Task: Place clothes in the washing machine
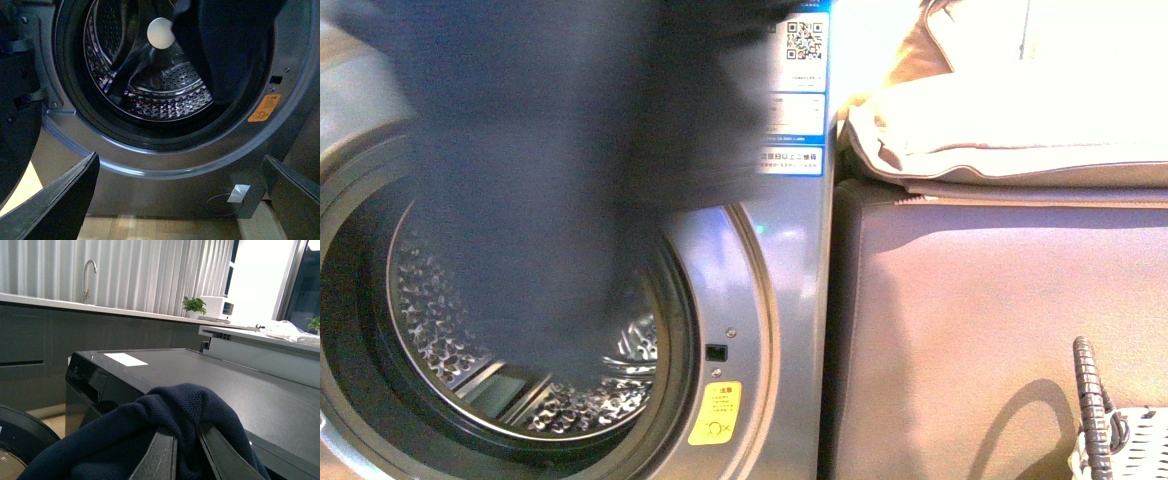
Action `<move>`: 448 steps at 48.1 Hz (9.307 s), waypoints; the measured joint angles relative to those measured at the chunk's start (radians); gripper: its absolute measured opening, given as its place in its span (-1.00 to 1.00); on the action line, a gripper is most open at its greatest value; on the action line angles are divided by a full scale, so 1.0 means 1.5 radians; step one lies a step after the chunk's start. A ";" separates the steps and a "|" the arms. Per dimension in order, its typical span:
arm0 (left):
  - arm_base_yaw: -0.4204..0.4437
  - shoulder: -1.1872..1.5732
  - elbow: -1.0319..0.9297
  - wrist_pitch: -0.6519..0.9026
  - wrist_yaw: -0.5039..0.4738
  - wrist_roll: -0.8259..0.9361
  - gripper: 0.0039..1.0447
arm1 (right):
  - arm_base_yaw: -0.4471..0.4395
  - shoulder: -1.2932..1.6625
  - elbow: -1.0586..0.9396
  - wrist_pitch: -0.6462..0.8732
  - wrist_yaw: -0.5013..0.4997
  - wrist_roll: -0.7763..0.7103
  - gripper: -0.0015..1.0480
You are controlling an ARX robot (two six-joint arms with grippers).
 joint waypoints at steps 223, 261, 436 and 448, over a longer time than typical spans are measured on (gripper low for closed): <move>-0.307 0.920 0.808 0.458 -0.123 0.058 0.29 | -0.002 0.001 0.005 0.000 0.008 -0.001 -0.72; -0.182 0.936 0.739 0.494 -0.069 0.035 -0.79 | -0.002 -0.001 0.010 0.000 0.008 -0.001 0.85; 0.013 1.557 1.001 0.518 -0.024 -0.033 -0.80 | -0.119 -0.369 -0.771 0.190 0.408 0.060 0.39; 0.009 1.593 1.072 0.480 -0.036 -0.032 -0.80 | -0.191 -0.475 -0.941 0.250 0.349 0.063 -0.24</move>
